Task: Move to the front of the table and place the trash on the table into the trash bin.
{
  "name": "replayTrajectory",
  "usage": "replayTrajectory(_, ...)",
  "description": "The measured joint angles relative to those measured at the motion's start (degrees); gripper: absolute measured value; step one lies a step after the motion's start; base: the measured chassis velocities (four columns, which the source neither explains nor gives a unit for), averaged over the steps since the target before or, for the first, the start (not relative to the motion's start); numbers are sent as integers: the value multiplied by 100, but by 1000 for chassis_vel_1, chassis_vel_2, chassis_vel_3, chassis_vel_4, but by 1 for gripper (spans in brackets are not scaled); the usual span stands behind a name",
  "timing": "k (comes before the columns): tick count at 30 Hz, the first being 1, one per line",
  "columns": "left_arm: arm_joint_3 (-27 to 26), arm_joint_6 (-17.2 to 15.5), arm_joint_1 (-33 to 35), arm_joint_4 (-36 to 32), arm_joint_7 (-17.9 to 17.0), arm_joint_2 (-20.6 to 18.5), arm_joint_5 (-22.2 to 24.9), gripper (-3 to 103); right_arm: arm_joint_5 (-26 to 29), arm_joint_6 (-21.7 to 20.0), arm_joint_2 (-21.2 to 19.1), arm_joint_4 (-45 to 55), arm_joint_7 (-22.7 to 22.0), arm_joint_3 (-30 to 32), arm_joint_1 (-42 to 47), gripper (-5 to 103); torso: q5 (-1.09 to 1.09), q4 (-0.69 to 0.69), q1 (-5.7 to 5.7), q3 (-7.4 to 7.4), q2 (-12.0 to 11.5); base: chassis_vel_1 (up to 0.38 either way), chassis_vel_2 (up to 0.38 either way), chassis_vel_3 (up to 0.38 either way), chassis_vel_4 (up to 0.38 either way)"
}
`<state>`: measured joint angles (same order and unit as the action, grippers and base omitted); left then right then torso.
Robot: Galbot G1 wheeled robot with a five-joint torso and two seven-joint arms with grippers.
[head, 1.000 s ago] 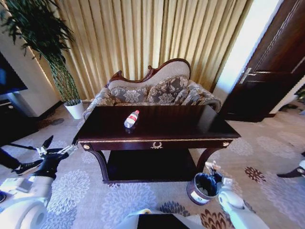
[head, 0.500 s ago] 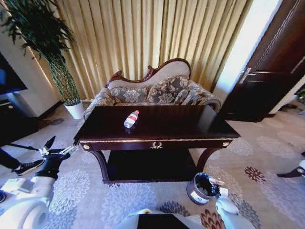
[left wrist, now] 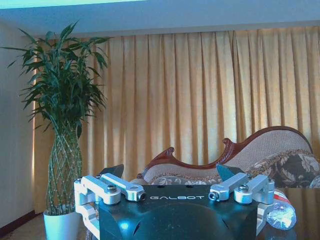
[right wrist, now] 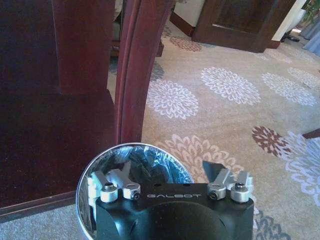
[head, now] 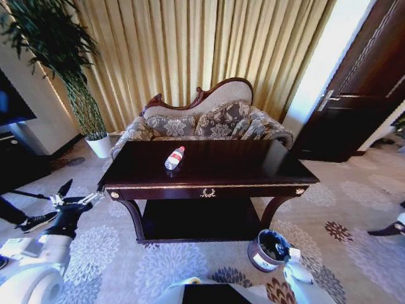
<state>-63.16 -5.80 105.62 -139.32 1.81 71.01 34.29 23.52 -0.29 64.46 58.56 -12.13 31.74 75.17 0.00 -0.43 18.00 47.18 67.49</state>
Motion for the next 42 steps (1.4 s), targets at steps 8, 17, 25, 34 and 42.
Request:
replayTrajectory(8, -2, 7, -9, 2, 2, 11, 0, 100, 152, -10, -28, 15, 0, 1, -1, 100, 0, 0, 0, 0, 0, 0, 0, 0, 0)
replayTrajectory(17, 8, 3, -42, 43, 8, 16, 0, 100, 779, -12, -214, 882, -3, 192, 282, 100, 0, 0, 0, 0, 0, 0, 0, 0, 0)
replayTrajectory(25, -13, -6, -53, 75, 16, -3, 18, 100, 902, 534, -736, 2680, 364, 837, 1179, 100, 1, -2, 0, 0, 0, 0, 0, 0, 0)
replayTrajectory(34, 36, -158, -130, 78, 6, -10, 24, 100, 1354, 483, -669, 5443, 533, 1328, 2175, 100, 0, 0, 0, 0, 0, 0, 0, 0, 0)
replayTrajectory(42, 9, -225, -93, 11, -38, 0, 34, 100, 1292, -389, -456, 7232, 278, 961, 2075, 100, -1, 1, 0, 0, 0, 0, 0, 0, 0)
